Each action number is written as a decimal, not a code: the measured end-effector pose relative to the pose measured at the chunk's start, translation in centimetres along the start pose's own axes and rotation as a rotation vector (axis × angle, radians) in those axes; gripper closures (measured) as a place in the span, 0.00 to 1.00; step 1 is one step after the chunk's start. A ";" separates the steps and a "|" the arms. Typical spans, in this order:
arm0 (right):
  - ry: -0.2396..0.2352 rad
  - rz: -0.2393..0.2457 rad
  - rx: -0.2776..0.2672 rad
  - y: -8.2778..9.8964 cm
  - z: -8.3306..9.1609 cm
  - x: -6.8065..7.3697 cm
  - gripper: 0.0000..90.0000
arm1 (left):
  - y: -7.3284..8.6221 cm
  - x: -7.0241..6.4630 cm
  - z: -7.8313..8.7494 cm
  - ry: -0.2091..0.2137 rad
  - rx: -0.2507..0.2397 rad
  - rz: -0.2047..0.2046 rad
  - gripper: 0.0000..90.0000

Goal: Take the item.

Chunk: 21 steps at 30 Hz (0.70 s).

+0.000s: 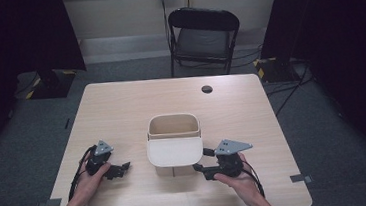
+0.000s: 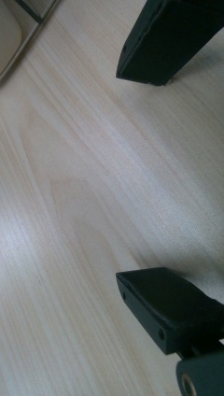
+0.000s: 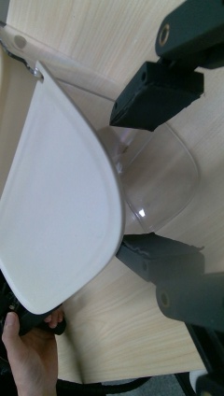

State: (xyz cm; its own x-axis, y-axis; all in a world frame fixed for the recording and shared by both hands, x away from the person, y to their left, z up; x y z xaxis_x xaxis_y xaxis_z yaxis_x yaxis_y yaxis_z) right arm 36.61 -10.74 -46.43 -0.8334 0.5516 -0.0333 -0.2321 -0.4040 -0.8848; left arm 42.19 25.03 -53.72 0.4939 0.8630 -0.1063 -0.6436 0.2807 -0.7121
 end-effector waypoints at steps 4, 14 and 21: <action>0.000 0.000 -0.009 -0.2 0.1 0.0 0.39 | 0.0 0.0 0.0 0.000 0.001 -0.001 0.04; 0.001 -0.004 -0.019 -0.5 0.2 0.0 0.34 | 0.0 0.0 0.0 0.000 0.000 0.000 0.04; -0.003 -0.002 -0.031 -0.6 0.3 0.0 0.34 | 0.0 0.0 0.0 -0.001 0.001 -0.001 0.04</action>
State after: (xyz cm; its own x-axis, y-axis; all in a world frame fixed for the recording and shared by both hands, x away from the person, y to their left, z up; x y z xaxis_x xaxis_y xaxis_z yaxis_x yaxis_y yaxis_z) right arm 36.59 -10.65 -45.73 -0.8344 0.5504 -0.0301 -0.2182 -0.3799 -0.8989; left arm 42.18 25.04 -53.72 0.4940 0.8631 -0.1054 -0.6439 0.2817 -0.7114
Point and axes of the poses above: each handheld gripper's, and its own axes: z roughly backward along the jaws, y roughly out of its underside, x roughly to its left, the point moved 5 cm from there along -z, roughly forward along the jaws, and after that the axes turned 9 degrees about z, right-handed, at the moved point
